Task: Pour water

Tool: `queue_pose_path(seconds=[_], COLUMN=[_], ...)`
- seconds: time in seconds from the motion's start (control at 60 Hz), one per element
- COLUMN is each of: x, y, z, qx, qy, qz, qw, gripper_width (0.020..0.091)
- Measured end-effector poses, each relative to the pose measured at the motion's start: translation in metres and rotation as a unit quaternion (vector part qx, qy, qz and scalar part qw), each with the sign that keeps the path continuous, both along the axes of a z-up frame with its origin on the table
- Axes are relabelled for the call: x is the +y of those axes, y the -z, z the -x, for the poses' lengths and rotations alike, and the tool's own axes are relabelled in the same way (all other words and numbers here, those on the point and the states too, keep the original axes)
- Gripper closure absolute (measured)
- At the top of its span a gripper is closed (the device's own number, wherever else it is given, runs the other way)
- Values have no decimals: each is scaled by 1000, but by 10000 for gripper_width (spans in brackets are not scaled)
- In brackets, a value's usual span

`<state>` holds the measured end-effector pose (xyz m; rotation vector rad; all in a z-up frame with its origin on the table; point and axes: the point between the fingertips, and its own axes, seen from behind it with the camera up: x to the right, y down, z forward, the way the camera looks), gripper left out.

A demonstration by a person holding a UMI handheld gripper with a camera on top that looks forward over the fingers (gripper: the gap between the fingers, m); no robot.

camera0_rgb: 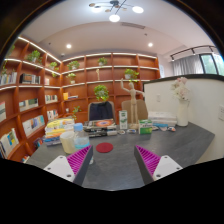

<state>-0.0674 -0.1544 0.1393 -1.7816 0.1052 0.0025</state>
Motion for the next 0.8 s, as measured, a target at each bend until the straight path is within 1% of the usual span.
queue_pose_path(seconds=[0.117,0.133,0.15,0.167,0.267,0.333,0.433,0.533,0.6,0.65,0.717,0.733,0.767,0.8], x=[12,10,18,21,42,59,85,113,127,136,144,146,149,152], y=[23,17,29,32,42,48,56,68,75,79,84,85,85,84], z=[44,41,55,61,89,101,110,113,115,118,120,120,118,118], qx=[-3,-6,-8,-10,-21,-24,-33,-43,-44,-44,-46,-48,-53,-56], qy=[-41,-48,-52,-56,-74,-79,-75,-73,-74,-79,-83,-83,-79,-77], qz=[2,4,2,3,2,7,12,24,30,36,39,39,36,31], qw=[999,999,999,998,997,997,997,996,996,995,995,995,995,995], gripper_width=[258,257,255,255,257,262,250,282,320,369,483,520,622,639])
